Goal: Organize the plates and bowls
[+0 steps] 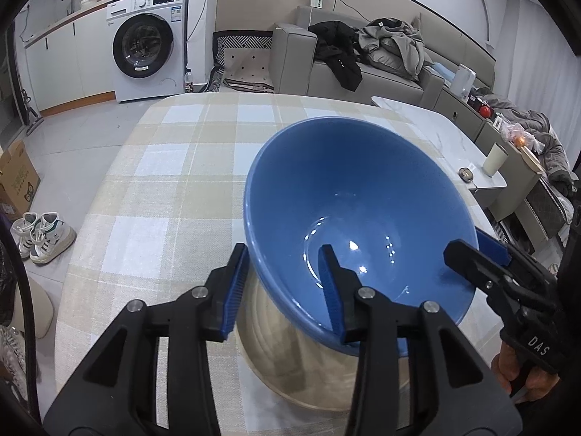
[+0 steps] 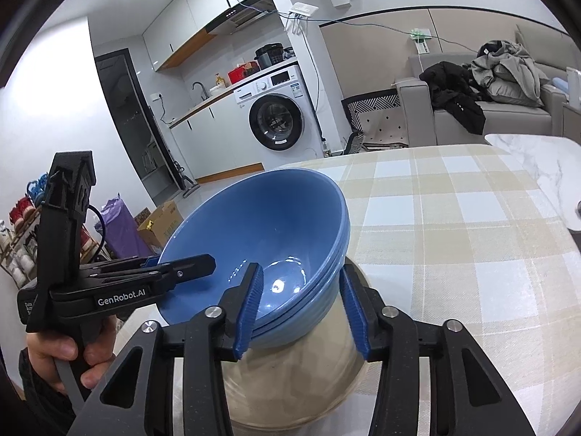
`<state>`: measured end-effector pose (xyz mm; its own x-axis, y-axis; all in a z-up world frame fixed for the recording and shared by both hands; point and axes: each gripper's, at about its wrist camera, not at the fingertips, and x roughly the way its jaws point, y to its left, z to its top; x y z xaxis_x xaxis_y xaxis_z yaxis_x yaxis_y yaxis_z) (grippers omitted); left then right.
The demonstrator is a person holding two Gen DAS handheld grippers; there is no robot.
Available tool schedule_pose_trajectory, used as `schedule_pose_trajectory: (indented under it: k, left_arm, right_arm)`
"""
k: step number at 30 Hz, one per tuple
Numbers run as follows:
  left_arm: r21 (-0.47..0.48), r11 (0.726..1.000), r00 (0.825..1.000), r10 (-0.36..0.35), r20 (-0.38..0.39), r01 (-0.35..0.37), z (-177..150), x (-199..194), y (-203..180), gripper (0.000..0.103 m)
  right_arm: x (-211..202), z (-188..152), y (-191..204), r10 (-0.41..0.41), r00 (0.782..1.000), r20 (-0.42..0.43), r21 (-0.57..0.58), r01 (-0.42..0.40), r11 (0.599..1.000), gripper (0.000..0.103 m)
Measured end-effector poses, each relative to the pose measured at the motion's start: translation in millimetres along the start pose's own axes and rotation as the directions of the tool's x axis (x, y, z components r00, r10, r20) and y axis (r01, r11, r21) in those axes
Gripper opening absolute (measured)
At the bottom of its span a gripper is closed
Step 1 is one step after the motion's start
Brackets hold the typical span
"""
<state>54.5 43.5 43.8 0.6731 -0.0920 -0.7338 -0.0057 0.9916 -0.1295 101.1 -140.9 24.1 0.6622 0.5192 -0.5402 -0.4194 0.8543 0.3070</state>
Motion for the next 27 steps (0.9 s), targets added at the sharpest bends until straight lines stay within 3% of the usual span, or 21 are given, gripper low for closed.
schedule_pose_trajectory:
  k: [3, 7, 9, 11, 13, 21, 27]
  left_arm:
    - [0.004, 1.000, 1.000, 0.013, 0.021, -0.013, -0.6, -2.1, 5.5, 0.052]
    - [0.036, 0.999, 0.995, -0.001, 0.097, -0.003, -4.8, -17.8, 12.5, 0.084]
    - [0.056, 0.998, 0.990, -0.011, 0.140, 0.003, -7.3, -27.5, 16.0, 0.087]
    - [0.067, 0.998, 0.984, -0.019, 0.176, 0.007, -9.1, -35.7, 21.4, 0.103]
    - [0.071, 0.997, 0.976, -0.041, 0.215, 0.026, -14.0, -45.8, 28.7, 0.102]
    - [0.107, 0.994, 0.950, -0.049, 0.308, 0.017, -37.1, -65.9, 43.8, 0.102]
    - [0.106, 0.994, 0.939, -0.069, 0.336, 0.035, -58.1, -62.6, 50.3, 0.102]
  right_arm:
    - [0.5, -0.2, 1.7, -0.030, 1.000, -0.002, -0.023, 0.030, 0.999, 0.066]
    - [-2.2, 0.2, 3.4, -0.057, 0.998, 0.011, -0.075, 0.057, 0.996, 0.082]
    - [-5.8, 0.3, 4.3, -0.054, 0.998, 0.029, -0.093, 0.056, 0.994, 0.089]
    - [-9.2, 1.0, 4.3, -0.049, 0.998, 0.050, -0.102, 0.054, 0.993, 0.097]
    - [-13.5, 1.3, 3.7, -0.045, 0.995, 0.083, -0.109, 0.054, 0.993, 0.102]
    - [-30.6, -10.1, 7.5, -0.024, 0.988, 0.152, -0.175, 0.050, 0.983, 0.103]
    - [-32.3, -29.0, 10.5, -0.025, 0.989, 0.147, -0.221, 0.058, 0.974, 0.103]
